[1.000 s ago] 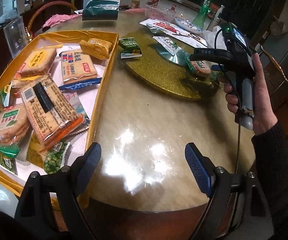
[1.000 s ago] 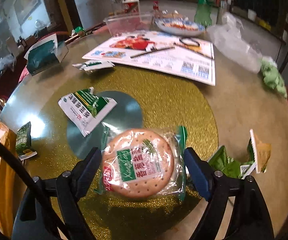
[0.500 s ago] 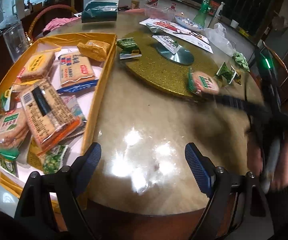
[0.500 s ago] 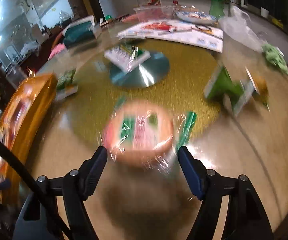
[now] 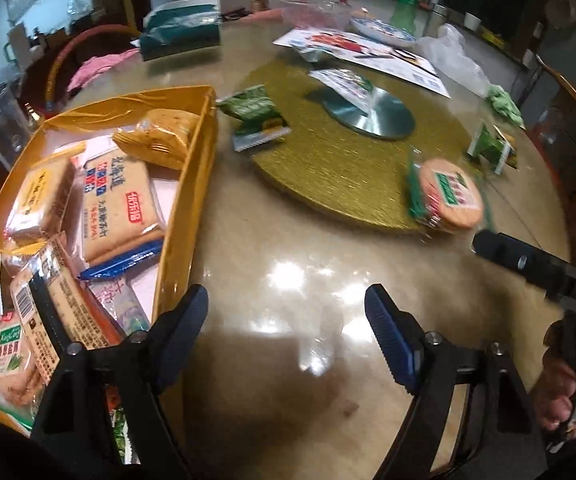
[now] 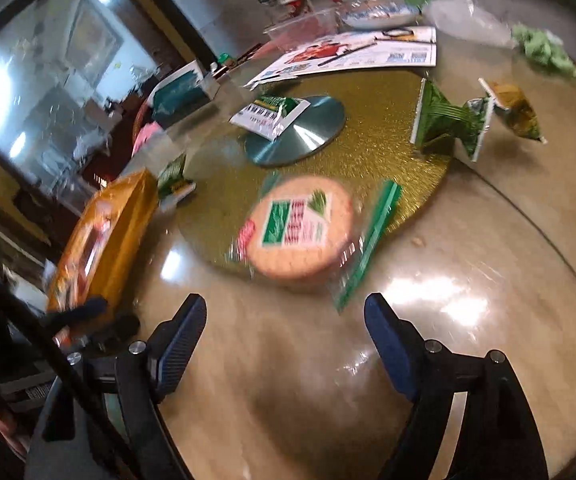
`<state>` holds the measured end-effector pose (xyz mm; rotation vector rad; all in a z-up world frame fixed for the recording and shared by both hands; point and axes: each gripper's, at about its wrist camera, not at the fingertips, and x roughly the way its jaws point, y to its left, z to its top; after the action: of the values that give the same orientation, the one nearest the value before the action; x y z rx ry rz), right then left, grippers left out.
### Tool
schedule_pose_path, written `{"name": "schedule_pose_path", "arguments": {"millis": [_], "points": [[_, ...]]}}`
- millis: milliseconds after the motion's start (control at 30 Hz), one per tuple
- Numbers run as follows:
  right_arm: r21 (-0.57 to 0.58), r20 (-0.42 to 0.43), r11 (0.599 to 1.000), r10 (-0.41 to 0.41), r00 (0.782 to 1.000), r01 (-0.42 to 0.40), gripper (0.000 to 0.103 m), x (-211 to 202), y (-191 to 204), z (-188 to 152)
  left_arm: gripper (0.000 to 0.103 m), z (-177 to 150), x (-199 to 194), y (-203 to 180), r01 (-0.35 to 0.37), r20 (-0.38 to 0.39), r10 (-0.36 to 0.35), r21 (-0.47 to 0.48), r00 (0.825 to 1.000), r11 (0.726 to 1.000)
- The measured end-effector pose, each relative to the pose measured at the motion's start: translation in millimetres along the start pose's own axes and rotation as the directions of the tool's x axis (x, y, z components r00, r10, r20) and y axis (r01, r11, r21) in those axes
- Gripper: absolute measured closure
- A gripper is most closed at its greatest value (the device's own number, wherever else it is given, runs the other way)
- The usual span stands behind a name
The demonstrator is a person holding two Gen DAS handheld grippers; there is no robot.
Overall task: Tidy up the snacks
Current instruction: 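Grasp the green pea snack bag with the left tool while the right holds the round pack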
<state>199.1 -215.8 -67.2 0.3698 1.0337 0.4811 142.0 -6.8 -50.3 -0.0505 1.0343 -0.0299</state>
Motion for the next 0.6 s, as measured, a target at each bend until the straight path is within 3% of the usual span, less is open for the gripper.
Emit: {"name": "schedule_pose_path", "arguments": {"millis": [200, 300, 400, 600], "points": [[0.112, 0.0, 0.992, -0.052, 0.999, 0.051, 0.017, 23, 2, 33, 0.021, 3, -9, 15, 0.05, 0.0, -0.05, -0.074, 0.999, 0.996], [0.054, 0.008, 0.986, -0.159, 0.987, 0.158, 0.014, 41, 20, 46, 0.02, 7, -17, 16, 0.064, 0.016, -0.063, -0.077, 0.998, 0.995], [-0.078, 0.0, 0.951, -0.299, 0.954, 0.299, 0.011, 61, 45, 47, 0.02, 13, -19, 18, 0.091, 0.013, -0.09, -0.096, 0.996, 0.991], [-0.159, 0.006, 0.949, -0.276, 0.961, 0.274, 0.017, 35, 41, 11, 0.02, 35, -17, 21, 0.107, 0.022, -0.105, -0.118, 0.994, 0.987]]}}
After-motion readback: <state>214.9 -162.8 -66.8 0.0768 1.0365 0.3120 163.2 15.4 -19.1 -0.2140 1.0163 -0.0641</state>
